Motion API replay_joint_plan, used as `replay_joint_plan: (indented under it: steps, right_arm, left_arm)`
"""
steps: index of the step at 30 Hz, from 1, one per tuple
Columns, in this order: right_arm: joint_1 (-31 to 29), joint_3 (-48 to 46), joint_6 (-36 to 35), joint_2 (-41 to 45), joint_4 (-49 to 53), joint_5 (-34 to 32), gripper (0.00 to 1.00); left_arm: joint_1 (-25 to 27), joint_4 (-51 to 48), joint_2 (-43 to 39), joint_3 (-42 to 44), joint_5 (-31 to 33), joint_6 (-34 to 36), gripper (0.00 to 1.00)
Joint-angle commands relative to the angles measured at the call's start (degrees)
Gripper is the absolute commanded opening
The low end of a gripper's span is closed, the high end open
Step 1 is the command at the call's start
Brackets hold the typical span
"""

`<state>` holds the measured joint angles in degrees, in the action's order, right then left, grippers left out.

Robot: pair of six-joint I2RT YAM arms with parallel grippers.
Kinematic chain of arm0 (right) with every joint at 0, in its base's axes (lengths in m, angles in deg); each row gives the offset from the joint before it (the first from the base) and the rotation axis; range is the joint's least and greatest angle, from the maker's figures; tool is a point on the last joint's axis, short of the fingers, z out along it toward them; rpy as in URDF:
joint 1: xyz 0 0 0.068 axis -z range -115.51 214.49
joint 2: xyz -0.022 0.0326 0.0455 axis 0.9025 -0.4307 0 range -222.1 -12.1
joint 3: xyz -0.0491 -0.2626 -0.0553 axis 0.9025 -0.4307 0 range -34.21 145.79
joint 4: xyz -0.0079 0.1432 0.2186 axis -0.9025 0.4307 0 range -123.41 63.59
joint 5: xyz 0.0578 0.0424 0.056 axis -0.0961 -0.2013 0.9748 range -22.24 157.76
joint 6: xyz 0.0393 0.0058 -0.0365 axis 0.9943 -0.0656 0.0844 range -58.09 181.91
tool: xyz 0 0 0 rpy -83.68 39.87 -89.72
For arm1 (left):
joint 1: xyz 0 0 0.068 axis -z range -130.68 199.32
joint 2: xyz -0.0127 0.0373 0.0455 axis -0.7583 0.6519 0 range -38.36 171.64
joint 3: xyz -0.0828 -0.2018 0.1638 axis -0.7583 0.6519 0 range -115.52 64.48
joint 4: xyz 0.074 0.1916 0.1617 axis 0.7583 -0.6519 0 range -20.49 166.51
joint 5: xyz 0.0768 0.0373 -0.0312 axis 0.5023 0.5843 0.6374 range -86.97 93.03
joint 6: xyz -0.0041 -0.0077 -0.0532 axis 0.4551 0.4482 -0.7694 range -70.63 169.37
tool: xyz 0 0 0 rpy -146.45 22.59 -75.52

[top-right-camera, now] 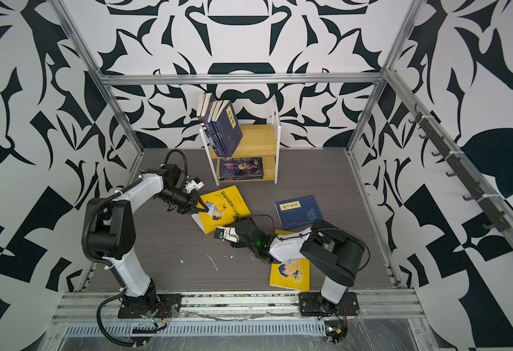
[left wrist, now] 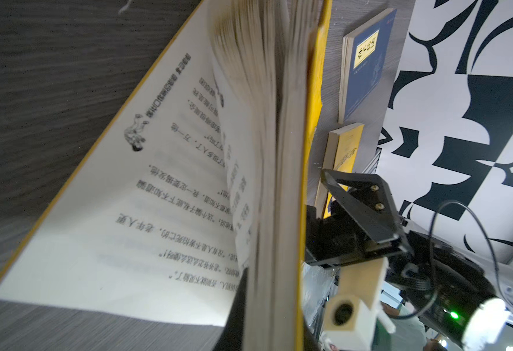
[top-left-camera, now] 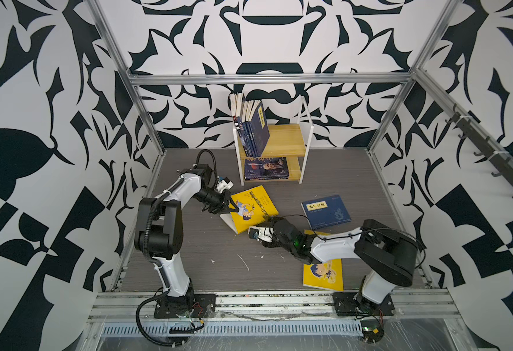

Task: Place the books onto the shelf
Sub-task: 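Grasp the tilted yellow book with the right gripper while the left holds it, then carry the yellow book into the lower tier with the right gripper while the left withdraws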

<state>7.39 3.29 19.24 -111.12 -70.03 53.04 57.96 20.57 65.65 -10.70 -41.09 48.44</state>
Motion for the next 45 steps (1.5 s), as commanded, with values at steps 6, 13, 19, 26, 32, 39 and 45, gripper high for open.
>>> replay_joint_plan:
  steps: [6, 13, 19, 26, 32, 39, 45]
  right_arm:
    - [0.2, 5.4, -6.8, -8.8, -16.6, -4.6, 0.73]
    - [2.2, 8.4, -8.9, -12.7, -20.4, -4.7, 0.65]
    - [3.5, 8.7, -9.2, -12.2, -20.5, -3.3, 0.11]
    - [3.6, 5.8, -9.7, -4.8, -15.1, -2.4, 0.00]
    - [3.7, 6.7, -13.2, 4.4, -3.4, -4.3, 0.00]
    - [6.2, 11.8, -17.4, 10.5, 8.8, -7.6, 0.00]
    - [9.5, 16.1, -21.0, 10.0, 10.3, -12.7, 0.00]
  left_arm:
    - [0.0, -1.0, -1.4, 2.1, -6.8, -1.7, 0.00]
    - [0.1, -0.9, -1.3, 3.0, -7.5, -1.4, 0.00]
    - [-0.1, 0.6, -3.5, 3.2, -3.6, -1.8, 0.26]
    - [-2.4, 3.8, -10.2, 3.7, 7.6, 0.5, 0.68]
    - [-9.2, 9.0, -15.9, 5.9, 17.9, -0.1, 0.84]
    - [-14.1, 13.5, -20.7, 10.6, 18.7, -0.1, 0.96]
    - [-18.7, 16.3, -24.5, 14.1, 17.8, -0.6, 1.00]
